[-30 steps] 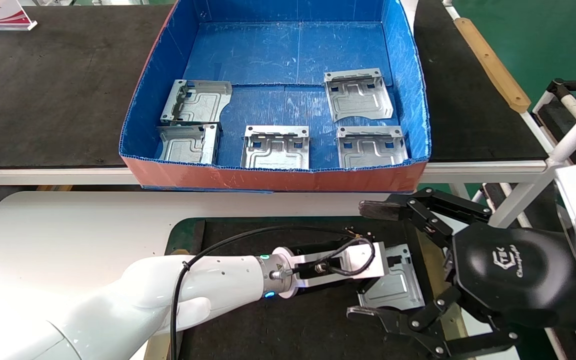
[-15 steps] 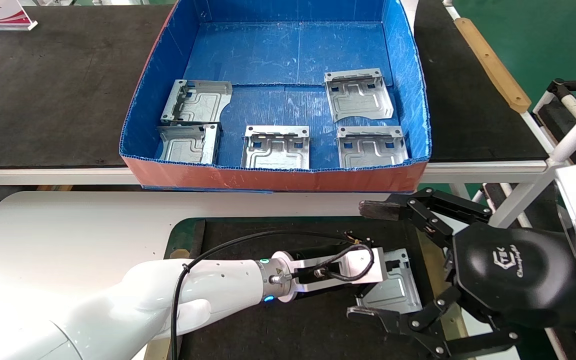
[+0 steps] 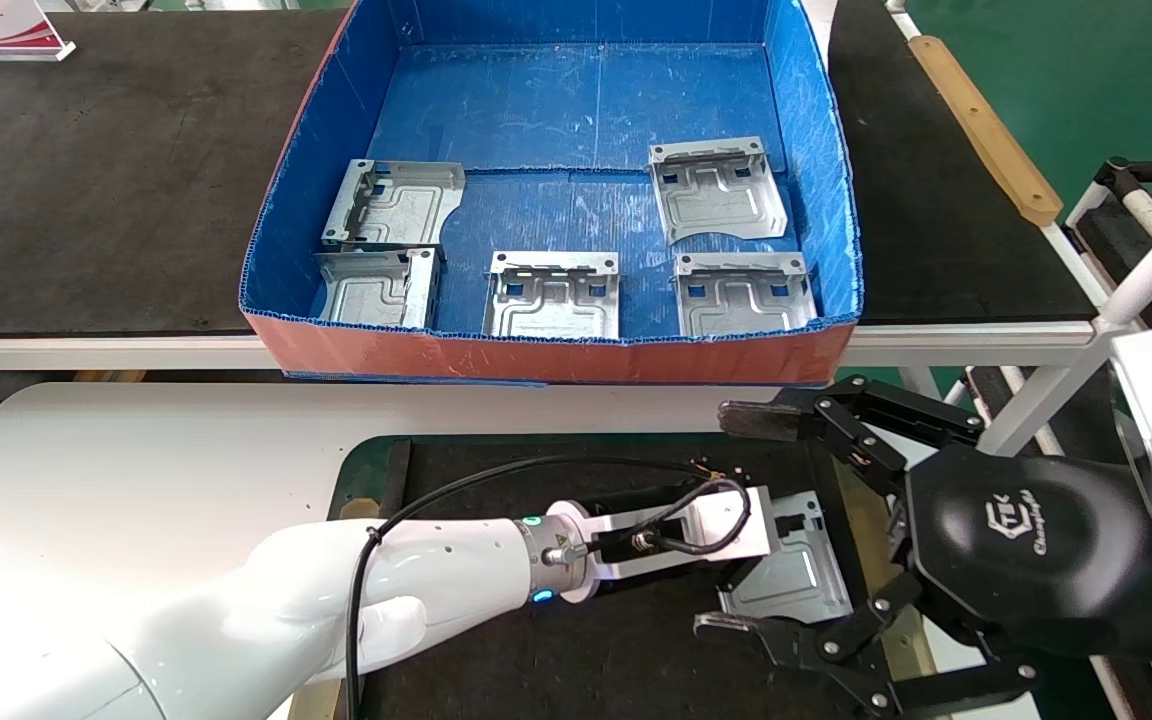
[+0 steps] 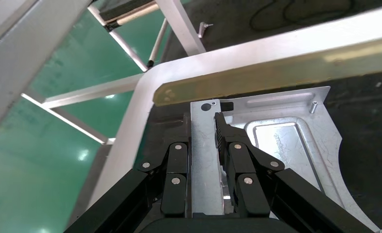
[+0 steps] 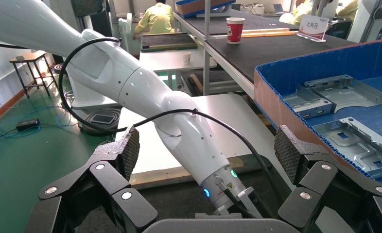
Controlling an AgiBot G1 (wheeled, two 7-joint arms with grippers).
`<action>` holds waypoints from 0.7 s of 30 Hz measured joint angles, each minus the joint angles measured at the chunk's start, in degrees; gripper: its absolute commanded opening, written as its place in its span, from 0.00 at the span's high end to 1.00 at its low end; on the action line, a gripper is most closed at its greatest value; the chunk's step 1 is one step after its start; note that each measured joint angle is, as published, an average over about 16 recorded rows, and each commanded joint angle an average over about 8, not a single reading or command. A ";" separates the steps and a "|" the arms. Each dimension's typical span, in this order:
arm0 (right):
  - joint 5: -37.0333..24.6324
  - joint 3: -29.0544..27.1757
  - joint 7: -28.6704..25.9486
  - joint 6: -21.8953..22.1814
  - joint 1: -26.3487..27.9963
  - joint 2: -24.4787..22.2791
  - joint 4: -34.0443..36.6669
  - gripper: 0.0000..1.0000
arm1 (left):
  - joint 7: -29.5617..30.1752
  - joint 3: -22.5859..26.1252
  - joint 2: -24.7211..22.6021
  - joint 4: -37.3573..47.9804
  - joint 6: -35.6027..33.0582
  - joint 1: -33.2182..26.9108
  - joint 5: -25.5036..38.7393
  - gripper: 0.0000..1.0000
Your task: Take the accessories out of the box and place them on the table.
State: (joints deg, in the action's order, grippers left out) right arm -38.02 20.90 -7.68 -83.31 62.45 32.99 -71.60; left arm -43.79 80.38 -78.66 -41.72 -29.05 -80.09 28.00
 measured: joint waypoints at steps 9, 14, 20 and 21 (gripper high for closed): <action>0.01 0.00 0.00 0.01 -0.01 0.00 0.01 0.00 | 0.29 0.59 0.01 -0.17 -0.09 0.21 -1.07 0.00; 0.01 0.00 0.00 0.01 -0.01 0.00 0.01 0.00 | 0.21 0.51 0.02 -0.18 -0.10 0.22 -0.97 0.00; 0.01 0.00 0.00 0.01 -0.01 0.00 0.01 0.00 | 0.08 0.35 0.03 -0.16 -0.03 0.17 -0.69 0.00; 0.01 0.00 0.00 0.01 -0.01 0.00 0.01 0.00 | 0.07 0.33 0.03 -0.16 -0.02 0.16 -0.66 0.00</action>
State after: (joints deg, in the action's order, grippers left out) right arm -38.01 20.90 -7.68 -83.30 62.44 32.98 -71.59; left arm -43.72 80.72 -78.63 -41.88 -29.07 -79.93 27.34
